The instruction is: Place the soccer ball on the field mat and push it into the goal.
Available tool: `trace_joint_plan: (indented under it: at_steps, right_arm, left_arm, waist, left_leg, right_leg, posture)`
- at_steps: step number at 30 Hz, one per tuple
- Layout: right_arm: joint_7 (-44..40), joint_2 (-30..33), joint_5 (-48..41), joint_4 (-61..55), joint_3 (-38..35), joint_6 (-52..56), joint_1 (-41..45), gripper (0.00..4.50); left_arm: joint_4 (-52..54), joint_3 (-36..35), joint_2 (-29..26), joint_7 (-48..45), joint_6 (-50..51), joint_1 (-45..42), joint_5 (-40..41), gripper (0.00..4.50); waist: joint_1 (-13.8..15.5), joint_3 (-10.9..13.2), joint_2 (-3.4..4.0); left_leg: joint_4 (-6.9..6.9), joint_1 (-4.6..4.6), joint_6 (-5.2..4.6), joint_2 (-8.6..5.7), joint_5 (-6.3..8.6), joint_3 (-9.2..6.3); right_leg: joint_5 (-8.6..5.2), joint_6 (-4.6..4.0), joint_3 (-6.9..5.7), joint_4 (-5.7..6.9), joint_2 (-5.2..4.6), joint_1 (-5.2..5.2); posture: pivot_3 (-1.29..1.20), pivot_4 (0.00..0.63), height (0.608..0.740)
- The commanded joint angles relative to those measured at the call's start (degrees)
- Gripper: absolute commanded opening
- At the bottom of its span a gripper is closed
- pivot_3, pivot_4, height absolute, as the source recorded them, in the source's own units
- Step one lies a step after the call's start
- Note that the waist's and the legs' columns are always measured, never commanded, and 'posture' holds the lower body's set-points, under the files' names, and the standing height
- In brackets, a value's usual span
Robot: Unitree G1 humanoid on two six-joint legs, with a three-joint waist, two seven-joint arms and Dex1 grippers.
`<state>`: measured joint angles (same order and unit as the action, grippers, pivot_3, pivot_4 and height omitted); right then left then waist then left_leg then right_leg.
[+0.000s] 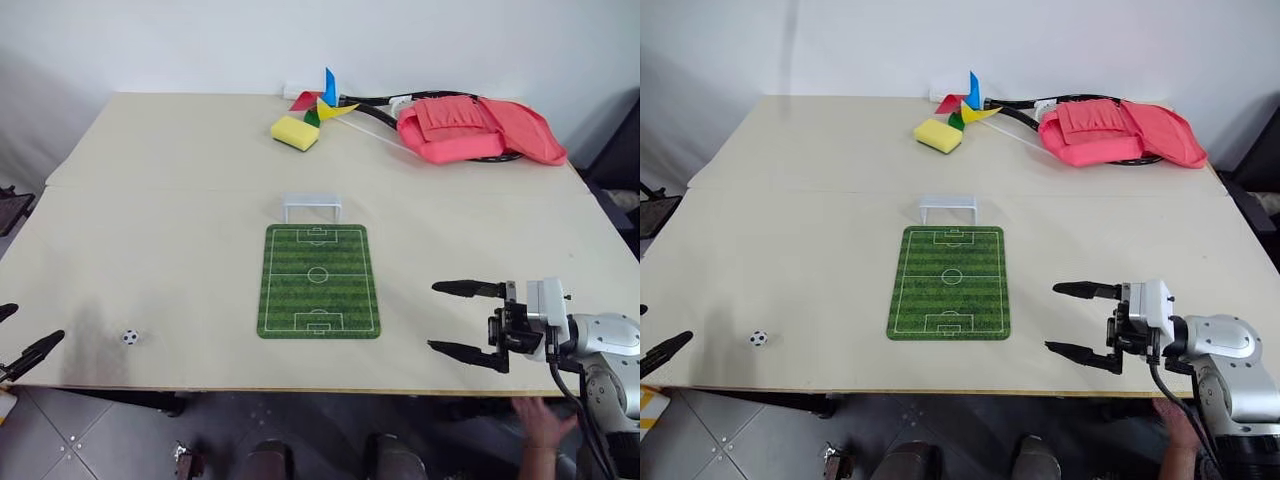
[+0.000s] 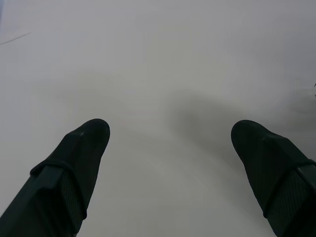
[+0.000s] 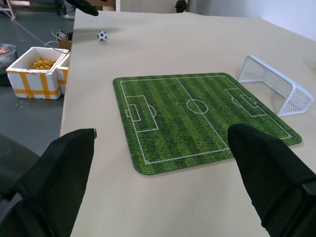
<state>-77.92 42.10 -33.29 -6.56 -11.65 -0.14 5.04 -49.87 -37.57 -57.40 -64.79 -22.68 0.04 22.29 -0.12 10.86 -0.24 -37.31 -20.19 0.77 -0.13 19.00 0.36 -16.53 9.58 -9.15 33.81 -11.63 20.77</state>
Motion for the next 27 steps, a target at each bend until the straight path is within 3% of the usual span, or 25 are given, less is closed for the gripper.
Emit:
trace_joint_plan:
  at_steps: [1, 9, 16, 27]
  right_arm:
    - [-1.78, 0.2, -1.65, -1.46, -0.33, -0.38, -0.87, 4.5]
    - [-0.3, -7.34, -9.77, -11.6, 5.11, 3.95, 0.8, 4.5]
    - [-0.9, -14.17, -8.86, -11.19, 8.34, 0.17, 2.39, 4.5]
    - [-2.51, -11.85, -7.65, -10.1, 7.51, -1.34, -1.49, 4.5]
  left_arm:
    - [1.56, -0.74, -0.4, -0.81, 0.22, 0.92, 1.23, 4.47]
    - [-1.5, -2.6, 0.28, -11.03, 1.9, 8.28, 4.96, 4.47]
    - [1.81, -1.64, 3.86, -13.59, 2.64, 10.71, 6.16, 4.47]
    - [20.12, 0.24, 11.37, -8.83, 10.62, 9.5, 9.29, 4.47]
  waist:
    - [-0.02, 0.0, 0.0]
    - [-1.09, -0.01, -0.02]
    - [-0.77, -0.07, -0.12]
    - [0.03, -0.11, -0.2]
  left_leg:
    - [0.01, -0.01, 0.0, 0.01, 0.0, 0.02]
    - [0.03, -0.03, 0.07, 0.18, 0.07, 0.33]
    - [-0.01, -0.09, 0.05, 0.17, 0.08, 0.34]
    - [-0.11, -0.13, 0.06, 0.21, 0.09, 0.39]
  right_leg:
    - [0.0, 0.0, 0.02, 0.0, 0.01, 0.03]
    - [0.05, -0.1, 0.13, 0.06, 0.12, 0.29]
    - [0.07, -0.12, 0.16, 0.1, 0.11, 0.39]
    - [0.11, -0.19, 0.21, 0.16, 0.15, 0.45]
  posture:
    - [0.0, 0.15, 0.74]
    - [0.0, 0.15, 0.74]
    - [0.0, 0.15, 0.74]
    - [0.0, 0.15, 0.74]
